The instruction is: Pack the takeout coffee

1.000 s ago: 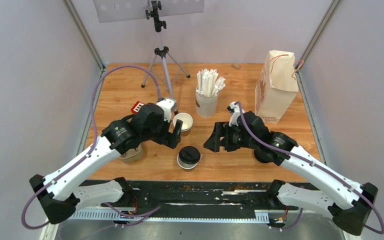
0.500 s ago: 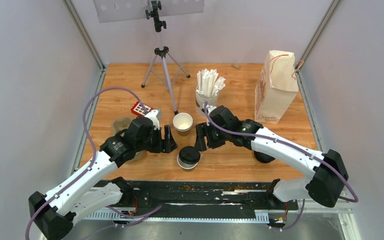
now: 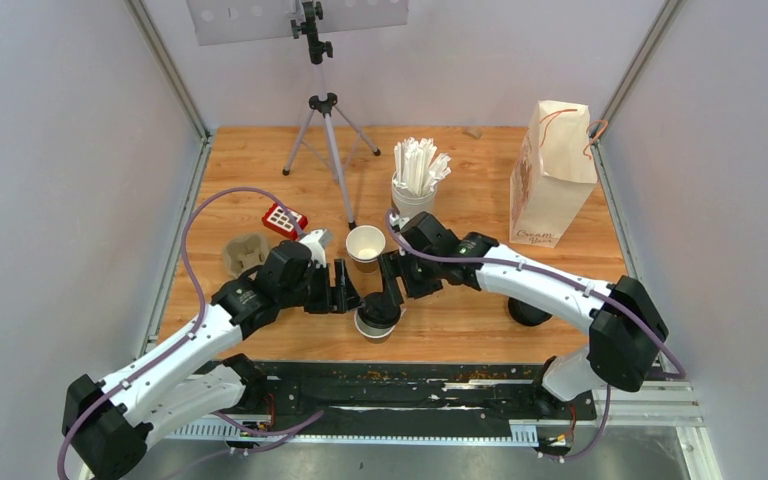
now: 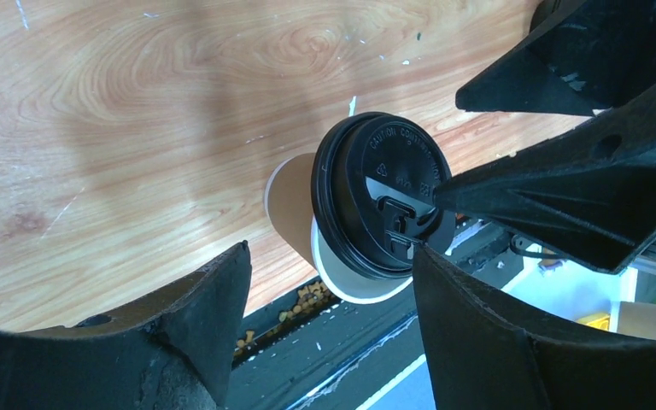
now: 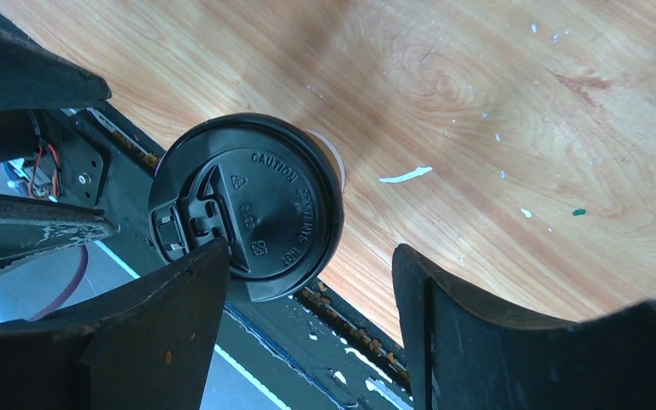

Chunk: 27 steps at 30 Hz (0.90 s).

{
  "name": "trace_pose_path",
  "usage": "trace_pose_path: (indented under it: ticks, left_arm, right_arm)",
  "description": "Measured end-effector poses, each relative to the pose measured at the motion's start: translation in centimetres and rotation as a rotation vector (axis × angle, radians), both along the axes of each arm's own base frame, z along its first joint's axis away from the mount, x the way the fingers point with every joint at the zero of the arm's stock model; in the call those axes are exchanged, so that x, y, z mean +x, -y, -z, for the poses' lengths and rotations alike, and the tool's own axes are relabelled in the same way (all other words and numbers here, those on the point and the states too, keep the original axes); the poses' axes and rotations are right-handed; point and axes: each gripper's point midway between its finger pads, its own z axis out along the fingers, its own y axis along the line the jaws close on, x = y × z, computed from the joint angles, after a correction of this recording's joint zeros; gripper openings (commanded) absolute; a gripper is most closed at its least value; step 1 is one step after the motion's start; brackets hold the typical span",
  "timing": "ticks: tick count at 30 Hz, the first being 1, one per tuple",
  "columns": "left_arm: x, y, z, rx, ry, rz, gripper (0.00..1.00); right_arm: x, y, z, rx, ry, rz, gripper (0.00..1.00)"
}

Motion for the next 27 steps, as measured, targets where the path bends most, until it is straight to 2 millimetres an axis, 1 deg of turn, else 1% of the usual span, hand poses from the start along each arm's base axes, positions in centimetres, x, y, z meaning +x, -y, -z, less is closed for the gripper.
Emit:
trace_pose_path:
  ticks: [3, 9, 15, 20, 23, 27]
  left_arm:
    - [-0.1, 0.3, 0.2, -0.019, -0.004, 0.006, 0.75]
    - [-0.5, 0.4, 1.3, -0.021, -0.036, 0.013, 0.74]
    - [-0.8, 0.4, 1.8, -0.025, -0.050, 0.015, 0.71]
    - [-0.8, 0.6, 1.8, -0.029, -0.053, 0.019, 0.67]
    - [-0.8, 0.6, 2.0, -0.025, -0.055, 0.021, 0.61]
    - [-0.8, 0.5, 2.3, -0.010, -0.059, 0.027, 0.57]
  right_arm:
    - [-0.6, -0.2, 0.2, -0.009, -0.004, -0.023, 0.70]
    - [-2.0, -0.5, 0.8, -0.047, -0.020, -0.062, 0.70]
    - [-3.2, -0.8, 0.5, -0.084, -0.001, -0.091, 0.70]
    - [-3.6, -1.2, 0.2, -0.093, 0.023, -0.104, 0.70]
    - [-3.6, -1.2, 0.2, -0.098, 0.029, -0.104, 0.69]
    - [-3.5, -1.2, 0.4, -0.106, 0.029, -0.102, 0.69]
